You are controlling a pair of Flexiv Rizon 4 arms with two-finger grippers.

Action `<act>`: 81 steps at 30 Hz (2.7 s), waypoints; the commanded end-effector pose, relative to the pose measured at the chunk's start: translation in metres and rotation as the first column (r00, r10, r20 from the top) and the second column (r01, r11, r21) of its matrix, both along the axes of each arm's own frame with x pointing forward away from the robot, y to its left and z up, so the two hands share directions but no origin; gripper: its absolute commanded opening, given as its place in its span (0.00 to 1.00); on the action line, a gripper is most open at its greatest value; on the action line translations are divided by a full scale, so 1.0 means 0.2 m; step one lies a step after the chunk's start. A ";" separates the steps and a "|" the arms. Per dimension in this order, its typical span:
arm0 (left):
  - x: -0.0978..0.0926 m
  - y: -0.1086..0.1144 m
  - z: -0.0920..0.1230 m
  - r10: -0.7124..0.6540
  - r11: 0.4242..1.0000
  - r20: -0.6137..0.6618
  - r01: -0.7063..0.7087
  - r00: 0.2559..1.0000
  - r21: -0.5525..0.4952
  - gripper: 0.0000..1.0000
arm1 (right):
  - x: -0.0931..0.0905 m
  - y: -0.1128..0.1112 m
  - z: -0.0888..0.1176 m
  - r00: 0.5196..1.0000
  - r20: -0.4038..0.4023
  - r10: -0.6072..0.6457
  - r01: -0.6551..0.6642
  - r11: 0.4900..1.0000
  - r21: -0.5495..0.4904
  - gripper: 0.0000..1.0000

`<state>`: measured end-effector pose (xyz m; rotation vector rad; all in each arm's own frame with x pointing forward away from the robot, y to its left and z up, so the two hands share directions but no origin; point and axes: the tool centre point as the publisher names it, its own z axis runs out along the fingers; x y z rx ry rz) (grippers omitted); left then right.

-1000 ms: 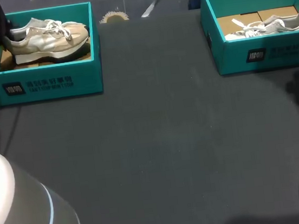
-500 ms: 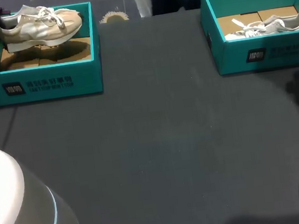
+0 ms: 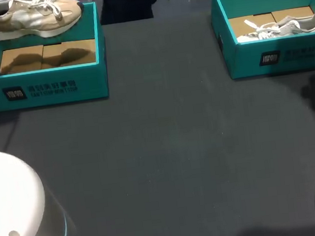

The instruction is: Take the shoe out of the shoebox, open the shoe tongue, remove and reinsert the insole, then place the shoe into the shoebox

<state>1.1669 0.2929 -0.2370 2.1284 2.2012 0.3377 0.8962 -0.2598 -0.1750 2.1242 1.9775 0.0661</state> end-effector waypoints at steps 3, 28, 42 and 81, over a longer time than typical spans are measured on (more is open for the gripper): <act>-0.16 -0.03 0.30 0.016 1.000 0.061 -0.018 0.998 0.019 0.00 | 0.00 0.00 0.00 1.000 -0.002 -0.002 0.002 1.000 -0.002 1.00; -0.89 -0.26 0.75 0.038 0.991 0.129 -0.054 0.991 0.125 0.00 | 0.00 0.00 0.00 1.000 -0.002 -0.002 0.002 1.000 -0.002 1.00; -1.32 -0.46 0.75 0.008 0.996 0.159 -0.023 0.987 0.091 0.00 | 0.00 0.00 0.00 1.000 -0.002 -0.002 0.002 1.000 -0.002 1.00; -1.82 -0.73 0.67 -0.060 0.990 0.182 0.035 0.982 0.138 0.00 | 0.00 0.00 0.00 1.000 -0.002 -0.002 0.002 1.000 -0.002 1.00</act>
